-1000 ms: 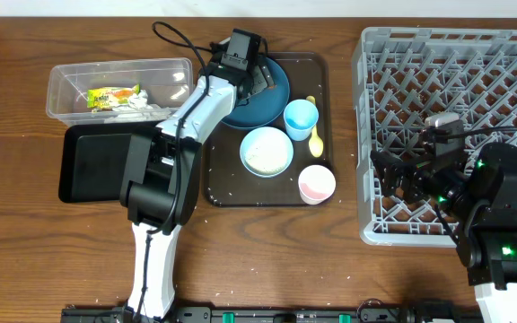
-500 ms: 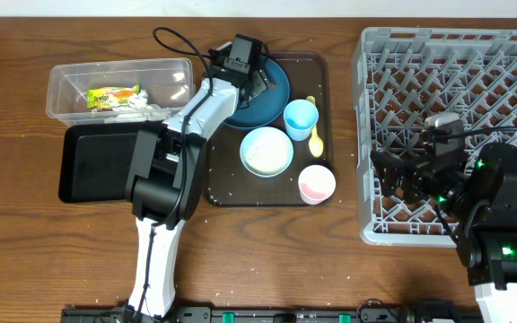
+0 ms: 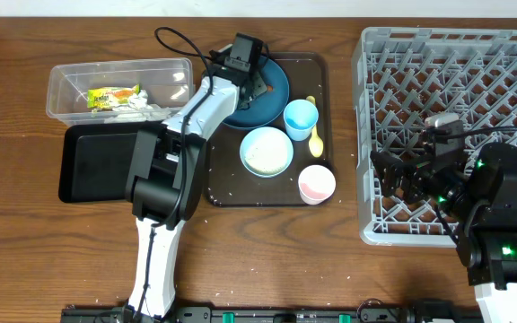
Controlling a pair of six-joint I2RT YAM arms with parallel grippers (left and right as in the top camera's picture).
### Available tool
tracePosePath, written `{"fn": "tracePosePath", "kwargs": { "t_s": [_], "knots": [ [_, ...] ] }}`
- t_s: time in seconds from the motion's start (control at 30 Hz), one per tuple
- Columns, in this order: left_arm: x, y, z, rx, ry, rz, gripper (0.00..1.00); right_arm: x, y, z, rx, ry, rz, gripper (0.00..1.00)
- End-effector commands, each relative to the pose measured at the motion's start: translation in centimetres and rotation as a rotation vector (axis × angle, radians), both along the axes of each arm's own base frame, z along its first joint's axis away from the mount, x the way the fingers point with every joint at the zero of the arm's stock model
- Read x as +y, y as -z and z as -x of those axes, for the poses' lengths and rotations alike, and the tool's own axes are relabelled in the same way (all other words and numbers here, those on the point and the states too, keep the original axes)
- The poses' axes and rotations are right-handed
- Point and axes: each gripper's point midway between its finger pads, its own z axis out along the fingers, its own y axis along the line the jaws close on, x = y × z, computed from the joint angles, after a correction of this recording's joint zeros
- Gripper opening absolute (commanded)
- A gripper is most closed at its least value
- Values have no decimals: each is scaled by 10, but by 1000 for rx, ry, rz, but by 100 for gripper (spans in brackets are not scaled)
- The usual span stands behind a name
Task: Sort waste into correct bins and load items into the dishwasher rack
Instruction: 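Move left gripper to blue plate and grasp the carrot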
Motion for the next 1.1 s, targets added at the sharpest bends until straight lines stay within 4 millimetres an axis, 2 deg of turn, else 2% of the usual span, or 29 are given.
{"fn": "tracePosePath", "kwargs": {
  "t_s": [0.0, 0.13, 0.27, 0.33, 0.37, 0.43, 0.5, 0.6, 0.67, 0.73, 0.97, 1.07],
  "knots": [
    [1, 19, 21, 116, 55, -12, 42, -3, -9, -2, -25, 9, 9, 99],
    [-3, -2, 33, 180, 119, -8, 43, -3, -9, -1, -23, 9, 9, 99],
    [-1, -35, 42, 204, 201, -47, 43, -3, -9, -1, -23, 9, 9, 99],
    [-1, -53, 42, 187, 235, -59, 45, -3, -9, -1, -23, 9, 9, 99],
    [0, -68, 37, 151, 236, -68, 49, -3, -9, -1, -24, 8, 9, 99],
    [-1, -76, 31, 117, 232, -67, 51, -3, -9, -2, -25, 8, 9, 99],
    [-1, -77, 28, 105, 217, -58, 54, -3, -9, -2, -25, 8, 9, 99],
    [-1, -71, 29, 117, 215, -59, 64, -3, -9, -2, -25, 9, 9, 99],
    [-1, -67, 29, 118, 272, -86, 68, -3, -9, -1, -23, 8, 9, 99],
    [-1, -66, 29, 103, 395, -141, 73, -3, -9, -1, -21, 9, 9, 99],
    [2, -61, 35, 74, 858, -346, 74, -3, -9, -1, -22, 8, 8, 99],
    [4, -53, 40, 80, 983, -394, 73, -3, -9, -1, -23, 9, 9, 99]
  ]
}}
